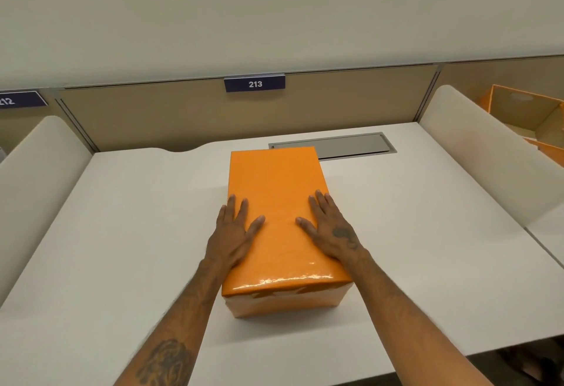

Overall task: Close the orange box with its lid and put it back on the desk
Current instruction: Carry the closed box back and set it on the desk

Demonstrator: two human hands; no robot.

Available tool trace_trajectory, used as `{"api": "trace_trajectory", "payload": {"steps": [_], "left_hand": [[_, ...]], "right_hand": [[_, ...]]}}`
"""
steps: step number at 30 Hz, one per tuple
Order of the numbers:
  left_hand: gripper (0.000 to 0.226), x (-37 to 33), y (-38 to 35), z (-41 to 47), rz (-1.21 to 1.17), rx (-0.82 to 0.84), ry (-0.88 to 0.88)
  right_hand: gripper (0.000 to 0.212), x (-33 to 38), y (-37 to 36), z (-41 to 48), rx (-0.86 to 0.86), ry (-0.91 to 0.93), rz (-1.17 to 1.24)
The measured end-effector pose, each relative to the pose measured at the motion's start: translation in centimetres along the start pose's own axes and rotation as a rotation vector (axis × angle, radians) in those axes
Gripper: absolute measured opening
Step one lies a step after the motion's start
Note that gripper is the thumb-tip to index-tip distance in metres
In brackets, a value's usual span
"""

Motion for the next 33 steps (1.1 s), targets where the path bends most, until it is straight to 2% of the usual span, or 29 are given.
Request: {"api": "trace_trajectory", "payload": {"steps": [6,17,21,24,26,29,33], "left_hand": [[0.092,0.3,-0.8,0.4,0.159,0.001,-0.007],[0.094,0.1,-0.2,0.3,0.117,0.029,-0.009],[0.093,-0.1,0.3,-0.4,-0.017,0.020,0.077],[0.094,0.0,0.5,-1.2,-0.315,0.002,0.203],[0.092,0.0,0.7,-1.7,-0.444,-0.008,0.219],[0.087,-0.6,0.9,-2.3,-0.468,0.010,0.252],[0.084,-0.7,0.9,-3.0,-0.464,0.010,0.299]], "right_hand": [[0.083,-0.1,-0.5,0.0,-0.021,0.002,-0.051],[0.086,0.1,0.2,0.0,-0.009,-0.014,0.025],[0.090,-0.3,0.7,-0.3,-0.014,-0.121,0.280],[0.090,-1.4,1.1,-0.4,0.022,-0.219,0.581],[0.091,-2.1,0.9,-0.8,0.079,-0.254,0.774],[0.092,-2.4,0.7,-1.3,0.118,-0.266,0.968],[0.089,-1.5,0.6,-1.4,0.137,-0.249,1.026]]}}
Point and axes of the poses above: each hand's wrist, its own z-axis towards the middle knuckle, its own y-axis out of the back of the hand, x = y × z, the point moved 2 cm from there along z, towards the middle knuckle, and after that the axes turned 2 degrees about -y, right-handed, at the moved point
